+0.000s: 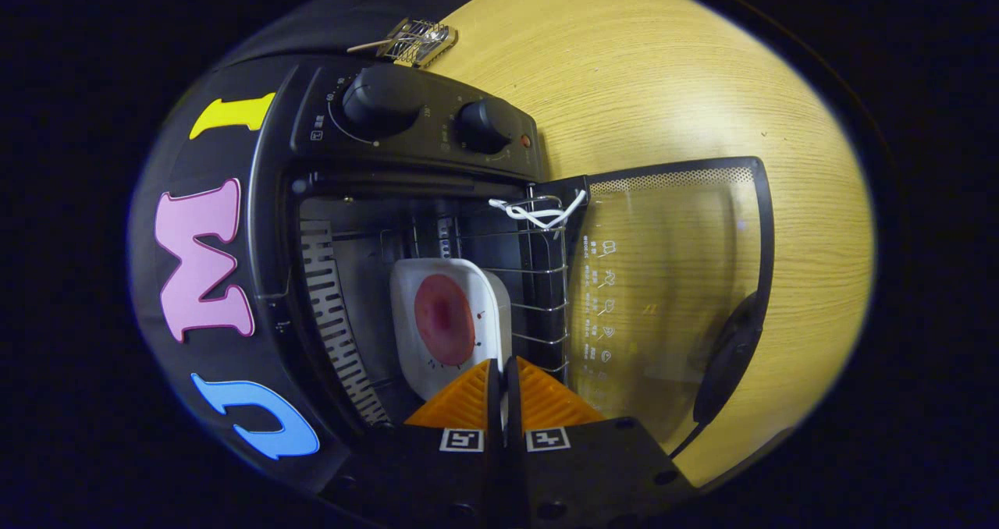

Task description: Open the toaster oven, put the food inside, and close the toaster oven door.

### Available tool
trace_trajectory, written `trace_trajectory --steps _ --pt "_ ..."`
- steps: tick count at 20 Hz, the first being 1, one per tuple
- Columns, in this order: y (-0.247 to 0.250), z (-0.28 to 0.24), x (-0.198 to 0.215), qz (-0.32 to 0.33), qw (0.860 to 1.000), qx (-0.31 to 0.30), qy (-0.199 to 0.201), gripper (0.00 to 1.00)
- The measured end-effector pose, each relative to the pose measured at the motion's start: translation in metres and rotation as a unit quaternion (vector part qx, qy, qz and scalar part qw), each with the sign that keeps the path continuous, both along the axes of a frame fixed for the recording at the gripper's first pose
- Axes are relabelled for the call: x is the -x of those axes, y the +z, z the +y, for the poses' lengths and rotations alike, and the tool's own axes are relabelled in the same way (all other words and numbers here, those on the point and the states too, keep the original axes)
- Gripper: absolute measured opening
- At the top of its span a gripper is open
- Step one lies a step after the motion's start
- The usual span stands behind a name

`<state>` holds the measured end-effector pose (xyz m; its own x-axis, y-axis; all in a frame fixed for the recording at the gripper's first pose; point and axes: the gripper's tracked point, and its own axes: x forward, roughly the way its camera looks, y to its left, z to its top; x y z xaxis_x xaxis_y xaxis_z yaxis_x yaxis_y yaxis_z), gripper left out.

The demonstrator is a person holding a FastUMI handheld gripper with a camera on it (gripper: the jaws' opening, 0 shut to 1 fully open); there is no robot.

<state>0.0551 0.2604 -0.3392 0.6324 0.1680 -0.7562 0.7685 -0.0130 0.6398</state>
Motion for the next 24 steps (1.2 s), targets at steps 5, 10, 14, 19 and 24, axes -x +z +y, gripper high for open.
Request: trace_trajectory --steps 5,10,14,19,24 --pt "0.009 0.008 0.001 -0.025 0.999 -0.027 0.008 0.10" --pt "0.022 0.013 0.010 -0.049 0.997 -0.039 0.035 0.74" --pt "0.040 0.007 0.025 -0.072 0.995 -0.033 0.068 0.99" --pt "0.079 -0.005 0.047 -0.145 0.974 0.027 0.169 0.99" --pt "0.103 -0.019 0.079 -0.203 0.920 0.148 0.300 0.98"
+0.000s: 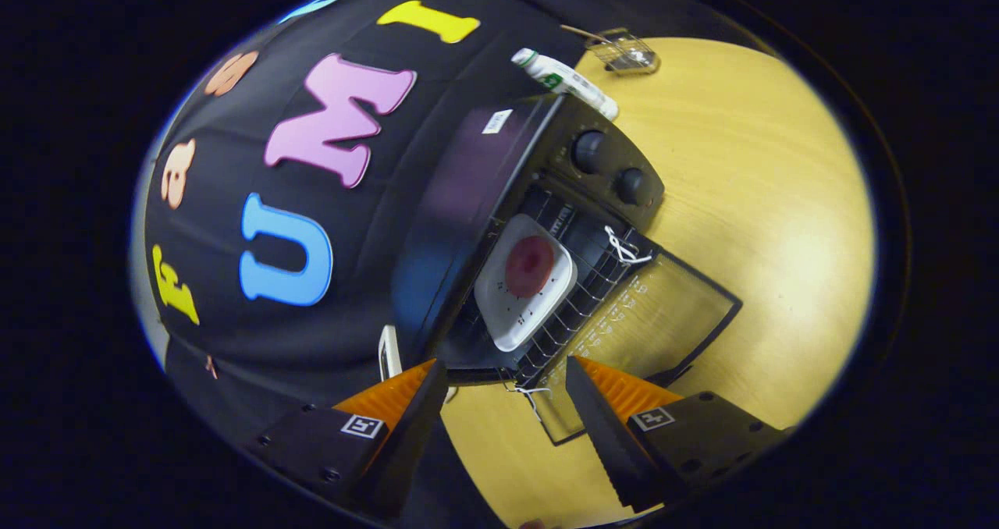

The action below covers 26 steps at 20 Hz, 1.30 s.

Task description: Open the toaster oven, put the food inside, and close the toaster oven door.

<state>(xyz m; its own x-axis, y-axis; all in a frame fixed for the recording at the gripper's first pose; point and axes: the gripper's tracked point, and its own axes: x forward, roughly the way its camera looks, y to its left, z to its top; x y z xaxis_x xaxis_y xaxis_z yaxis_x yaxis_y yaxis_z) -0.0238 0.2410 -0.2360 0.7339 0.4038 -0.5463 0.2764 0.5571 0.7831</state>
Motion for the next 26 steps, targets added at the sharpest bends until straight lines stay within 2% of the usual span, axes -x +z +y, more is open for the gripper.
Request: trace_trajectory --steps 2,4,6,8,10,12,15,18,26 --pt "0.005 -0.006 0.013 -0.029 0.997 0.060 0.047 0.98" --pt "0.009 -0.010 0.025 -0.057 0.987 0.119 0.096 0.98" --pt "0.010 -0.013 0.036 -0.085 0.970 0.178 0.143 0.98" --pt "0.003 -0.015 0.052 -0.106 0.946 0.237 0.194 0.98" --pt "-0.012 -0.014 0.068 -0.108 0.924 0.282 0.236 0.99" --pt "-0.028 -0.009 0.086 -0.096 0.907 0.309 0.269 0.99" --pt "-0.058 -0.004 0.107 -0.064 0.895 0.325 0.298 0.99" --pt "-0.097 -0.003 0.109 -0.027 0.885 0.340 0.316 0.99" --pt "-0.150 0.004 0.101 0.022 0.872 0.381 0.305 0.99"
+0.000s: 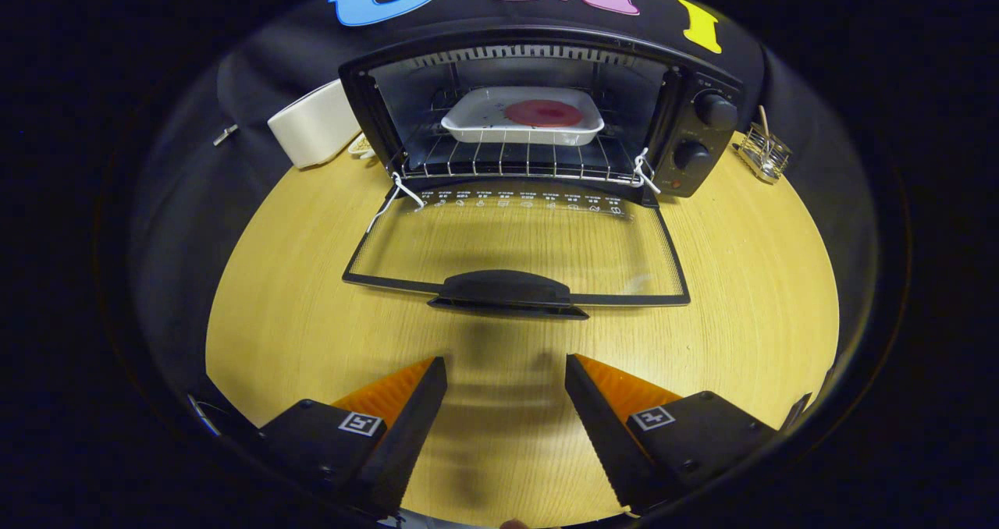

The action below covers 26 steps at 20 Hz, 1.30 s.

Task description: Open the toaster oven, put the food inside, and close the toaster oven door.

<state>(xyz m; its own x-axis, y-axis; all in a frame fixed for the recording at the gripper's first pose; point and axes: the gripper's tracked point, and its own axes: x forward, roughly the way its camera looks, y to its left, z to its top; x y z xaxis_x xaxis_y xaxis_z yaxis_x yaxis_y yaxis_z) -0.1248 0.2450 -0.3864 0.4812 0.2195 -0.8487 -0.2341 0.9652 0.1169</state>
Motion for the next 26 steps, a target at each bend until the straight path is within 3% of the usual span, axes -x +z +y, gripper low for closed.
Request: trace_trajectory --steps 8,11,26 --pt "-0.019 0.009 -0.022 -0.014 0.999 0.027 -0.033 1.00" --pt "-0.019 0.008 -0.030 -0.008 0.998 0.030 -0.063 0.99" --pt "0.038 0.005 -0.025 -0.086 0.994 -0.024 -0.068 0.99"
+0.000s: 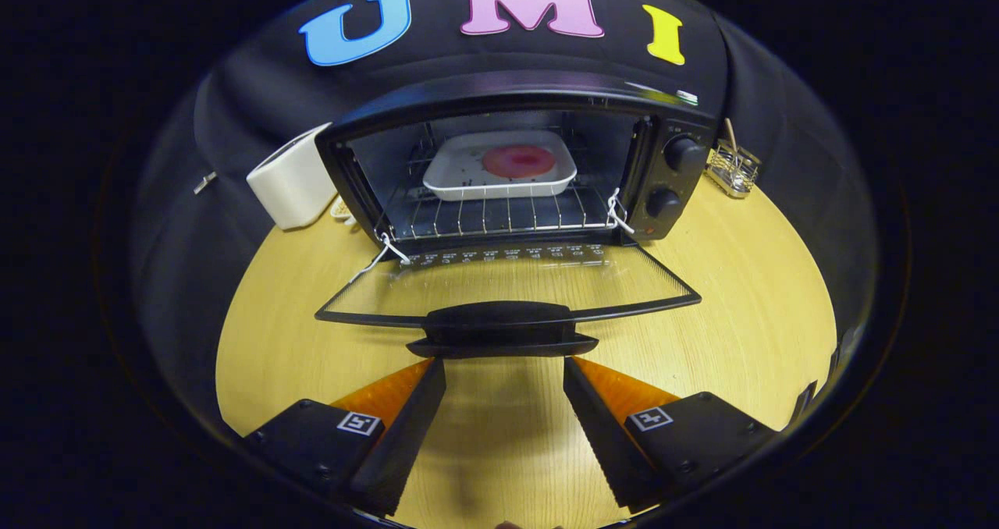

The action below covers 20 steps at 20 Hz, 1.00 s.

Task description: Open the toaster oven, put the food inside, and close the toaster oven door.

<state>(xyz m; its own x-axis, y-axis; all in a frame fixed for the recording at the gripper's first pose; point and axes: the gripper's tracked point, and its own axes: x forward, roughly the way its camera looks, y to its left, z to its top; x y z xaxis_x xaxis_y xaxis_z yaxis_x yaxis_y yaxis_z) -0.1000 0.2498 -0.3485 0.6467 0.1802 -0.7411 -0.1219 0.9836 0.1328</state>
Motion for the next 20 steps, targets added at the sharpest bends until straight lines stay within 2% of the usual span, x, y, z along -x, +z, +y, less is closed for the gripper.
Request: trace_trajectory --steps 6,11,13,14,15,20 --pt "0.035 0.001 -0.007 -0.051 0.999 0.000 0.016 0.99" --pt "0.080 -0.004 -0.051 -0.095 0.995 -0.004 0.014 0.99" --pt "0.092 -0.003 -0.054 -0.119 0.993 -0.009 0.013 0.99" --pt "0.111 -0.003 -0.081 -0.132 0.991 -0.012 0.013 1.00" --pt "0.124 -0.003 -0.091 -0.147 0.989 -0.014 0.013 1.00" --pt "0.154 -0.014 -0.089 -0.191 0.981 -0.011 0.019 0.99"
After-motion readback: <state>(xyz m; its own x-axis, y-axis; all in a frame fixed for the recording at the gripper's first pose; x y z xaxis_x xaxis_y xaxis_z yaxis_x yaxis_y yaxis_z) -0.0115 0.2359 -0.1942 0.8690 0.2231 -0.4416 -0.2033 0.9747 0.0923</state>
